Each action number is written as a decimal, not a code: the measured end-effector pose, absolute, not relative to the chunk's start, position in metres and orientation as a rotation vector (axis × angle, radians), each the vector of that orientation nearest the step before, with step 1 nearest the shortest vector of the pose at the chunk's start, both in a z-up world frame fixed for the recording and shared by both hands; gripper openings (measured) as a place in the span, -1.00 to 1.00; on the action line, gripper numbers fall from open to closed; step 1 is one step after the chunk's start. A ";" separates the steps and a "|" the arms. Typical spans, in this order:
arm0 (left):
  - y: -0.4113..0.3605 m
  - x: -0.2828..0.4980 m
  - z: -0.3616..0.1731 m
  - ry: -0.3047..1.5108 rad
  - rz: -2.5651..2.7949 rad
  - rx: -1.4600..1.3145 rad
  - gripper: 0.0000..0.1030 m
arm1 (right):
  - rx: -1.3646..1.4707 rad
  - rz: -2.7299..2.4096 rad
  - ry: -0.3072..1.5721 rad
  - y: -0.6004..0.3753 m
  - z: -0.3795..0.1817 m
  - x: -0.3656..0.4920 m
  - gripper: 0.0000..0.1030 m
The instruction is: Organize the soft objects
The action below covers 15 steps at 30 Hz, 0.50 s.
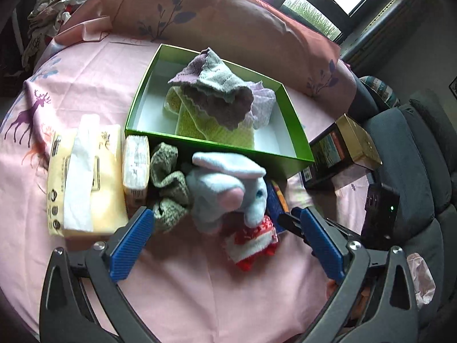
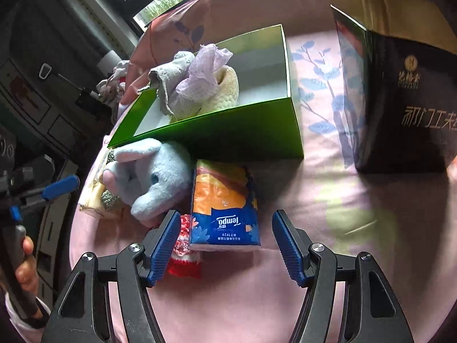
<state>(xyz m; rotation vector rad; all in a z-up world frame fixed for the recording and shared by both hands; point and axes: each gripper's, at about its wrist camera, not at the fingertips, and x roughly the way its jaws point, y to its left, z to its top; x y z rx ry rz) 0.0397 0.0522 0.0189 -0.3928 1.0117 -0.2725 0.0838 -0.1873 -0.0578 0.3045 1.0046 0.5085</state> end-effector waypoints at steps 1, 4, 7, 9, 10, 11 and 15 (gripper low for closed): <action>0.053 0.034 0.014 1.024 -0.270 -0.405 0.98 | 0.328 0.520 1.012 -0.186 -0.060 0.087 0.30; 0.056 0.022 0.005 1.053 -0.261 -0.423 0.98 | 0.365 0.518 1.015 -0.187 -0.068 0.090 0.02; 0.055 0.012 0.002 1.060 -0.255 -0.421 0.98 | 0.360 0.495 0.975 -0.192 -0.058 0.076 0.02; 0.052 0.010 -0.001 1.068 -0.266 -0.423 0.98 | 0.297 0.490 0.939 -0.192 -0.043 0.059 0.02; 0.049 0.008 -0.002 1.072 -0.271 -0.420 0.98 | 0.255 0.495 0.929 -0.190 -0.036 0.049 0.02; 0.046 0.006 -0.004 1.076 -0.277 -0.414 0.98 | 0.209 0.506 0.924 -0.187 -0.030 0.038 0.02; 0.025 -0.001 -0.013 1.102 -0.319 -0.367 0.98 | 0.071 0.565 0.945 -0.174 -0.023 -0.003 0.02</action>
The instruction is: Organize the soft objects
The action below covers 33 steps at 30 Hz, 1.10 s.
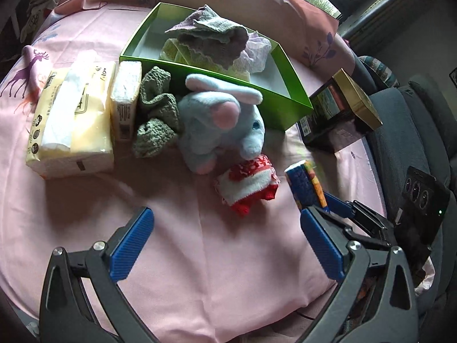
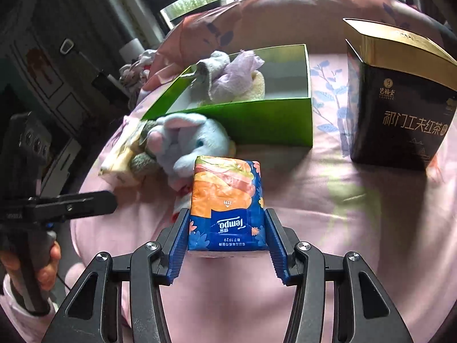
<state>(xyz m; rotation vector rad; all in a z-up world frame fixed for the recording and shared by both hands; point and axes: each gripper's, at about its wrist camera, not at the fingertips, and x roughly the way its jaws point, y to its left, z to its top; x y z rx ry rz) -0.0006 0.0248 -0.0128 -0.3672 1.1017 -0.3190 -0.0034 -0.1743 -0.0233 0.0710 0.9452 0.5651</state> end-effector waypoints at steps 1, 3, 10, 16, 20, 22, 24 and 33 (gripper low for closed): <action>0.019 -0.002 -0.015 1.108 -0.325 -0.348 0.98 | 0.044 0.583 0.957 -0.171 -0.026 -0.013 0.02; 0.009 -0.005 -0.021 1.121 -0.330 -0.313 0.98 | -0.026 0.602 0.979 -0.162 -0.035 -0.030 0.02; -0.014 -0.011 -0.039 1.123 -0.335 -0.206 0.97 | -0.133 0.564 0.983 -0.148 -0.055 -0.050 0.08; -0.032 -0.014 -0.041 1.077 -0.348 -0.125 0.90 | -0.049 0.544 0.973 -0.168 -0.053 -0.062 0.13; -0.042 -0.014 -0.049 1.087 -0.378 -0.093 0.60 | -0.012 0.550 0.988 -0.170 -0.058 -0.068 0.13; -0.046 -0.015 -0.052 1.093 -0.399 -0.090 0.44 | 0.005 0.555 0.987 -0.169 -0.060 -0.068 0.13; -0.049 -0.016 -0.054 1.097 -0.422 -0.106 0.33 | 0.000 0.547 0.991 -0.166 -0.062 -0.067 0.13; -0.051 -0.021 -0.056 1.112 -0.456 -0.164 0.00 | -0.006 0.539 0.959 -0.165 -0.066 -0.064 0.04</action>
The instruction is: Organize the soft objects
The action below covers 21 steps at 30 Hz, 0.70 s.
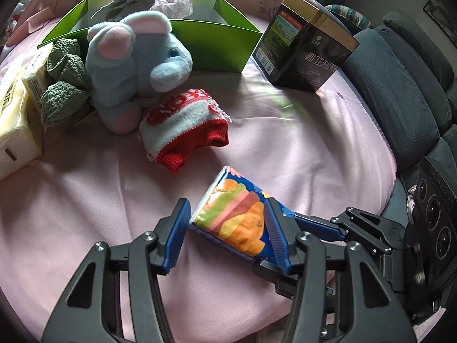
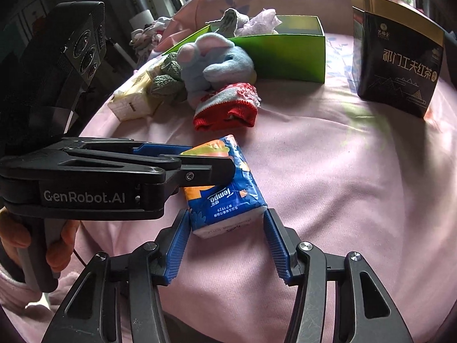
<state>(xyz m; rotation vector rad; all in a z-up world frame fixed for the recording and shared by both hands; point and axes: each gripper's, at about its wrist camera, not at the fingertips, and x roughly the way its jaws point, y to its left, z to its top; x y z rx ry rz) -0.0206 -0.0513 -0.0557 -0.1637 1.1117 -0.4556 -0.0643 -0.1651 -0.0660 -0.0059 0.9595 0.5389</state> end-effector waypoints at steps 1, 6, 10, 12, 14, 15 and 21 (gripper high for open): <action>-0.051 -0.021 -0.055 1.111 -0.450 -0.161 0.00 | -0.004 0.541 0.957 -0.164 -0.065 -0.064 0.03; -0.043 -0.025 -0.034 1.055 -0.426 -0.150 -0.03 | 0.016 0.565 0.921 -0.161 -0.053 -0.060 0.02; -0.031 -0.022 -0.014 0.997 -0.418 -0.180 -0.04 | 0.016 0.581 0.854 -0.155 -0.031 -0.054 -0.02; -0.024 -0.018 -0.005 0.971 -0.409 -0.187 -0.03 | 0.017 0.593 0.825 -0.152 -0.019 -0.045 -0.02; -0.019 -0.011 0.005 0.950 -0.406 -0.197 -0.03 | 0.012 0.592 0.797 -0.147 -0.010 -0.035 -0.02; -0.017 -0.007 0.009 0.940 -0.402 -0.194 -0.03 | 0.007 0.593 0.783 -0.144 -0.006 -0.030 -0.02; 0.001 0.032 0.036 0.886 -0.361 -0.204 -0.03 | -0.024 0.613 0.687 -0.124 0.020 0.008 -0.09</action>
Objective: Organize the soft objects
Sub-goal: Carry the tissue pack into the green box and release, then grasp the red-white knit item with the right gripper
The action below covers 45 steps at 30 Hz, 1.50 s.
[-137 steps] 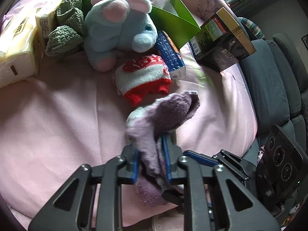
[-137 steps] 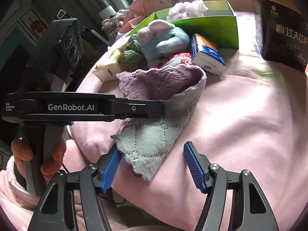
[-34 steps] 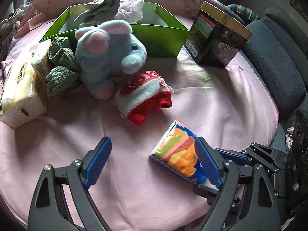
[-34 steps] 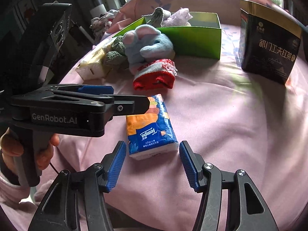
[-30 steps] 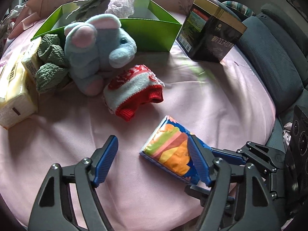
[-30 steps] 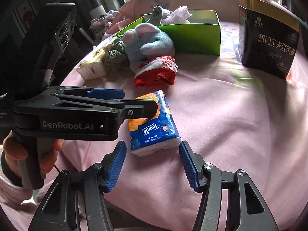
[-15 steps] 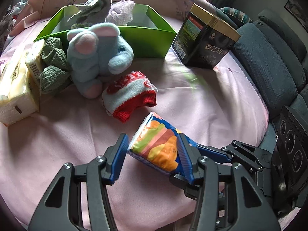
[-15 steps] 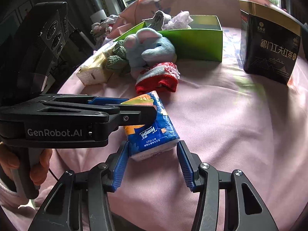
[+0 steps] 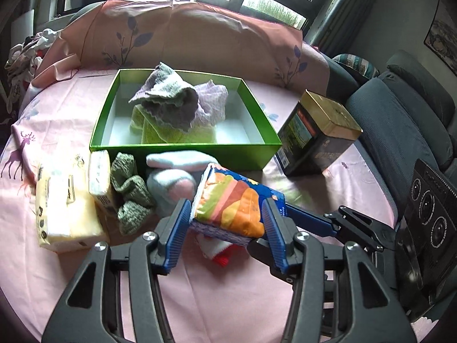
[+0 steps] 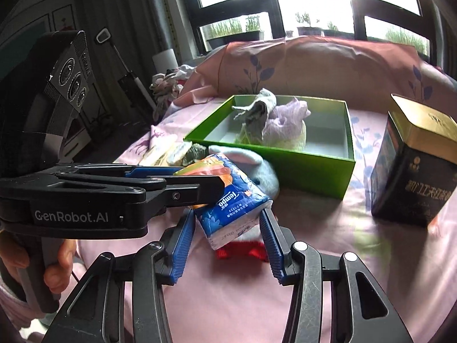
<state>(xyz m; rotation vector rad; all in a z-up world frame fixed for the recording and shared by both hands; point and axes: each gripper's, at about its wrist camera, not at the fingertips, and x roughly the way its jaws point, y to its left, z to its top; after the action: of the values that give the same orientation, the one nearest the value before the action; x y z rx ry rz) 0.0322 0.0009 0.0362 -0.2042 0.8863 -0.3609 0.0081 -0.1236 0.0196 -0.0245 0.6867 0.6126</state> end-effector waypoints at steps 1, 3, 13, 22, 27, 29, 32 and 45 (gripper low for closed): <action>0.004 0.039 0.041 0.875 -0.357 -0.205 -0.03 | -0.020 0.618 0.674 -0.121 0.024 0.016 -0.13; 0.010 0.054 0.049 0.862 -0.345 -0.198 -0.03 | -0.024 0.623 0.653 -0.115 0.032 0.034 -0.19; 0.041 0.159 0.051 0.890 -0.260 -0.263 -0.02 | -0.009 0.612 0.646 -0.091 0.039 0.138 -0.18; 0.072 0.183 0.031 0.977 -0.133 -0.326 0.90 | 0.050 0.511 0.748 -0.122 0.020 0.162 0.05; 0.084 0.157 0.040 0.956 -0.142 -0.368 0.98 | 0.087 0.513 0.780 -0.149 0.017 0.137 0.15; 0.083 0.144 0.043 0.952 -0.157 -0.378 0.98 | 0.087 0.517 0.794 -0.155 0.016 0.125 0.16; 0.078 0.123 0.044 0.956 -0.171 -0.365 0.98 | 0.080 0.529 0.823 -0.159 0.010 0.104 0.16; 0.054 0.028 -0.002 1.036 -0.248 -0.378 0.98 | 0.062 0.574 0.964 -0.152 -0.046 0.053 0.18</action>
<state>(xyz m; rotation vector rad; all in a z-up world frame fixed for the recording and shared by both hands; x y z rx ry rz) 0.0285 0.0536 -0.0020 -0.3781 1.0356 -0.2483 0.0533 -0.1522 -0.0464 0.0616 0.9638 0.5737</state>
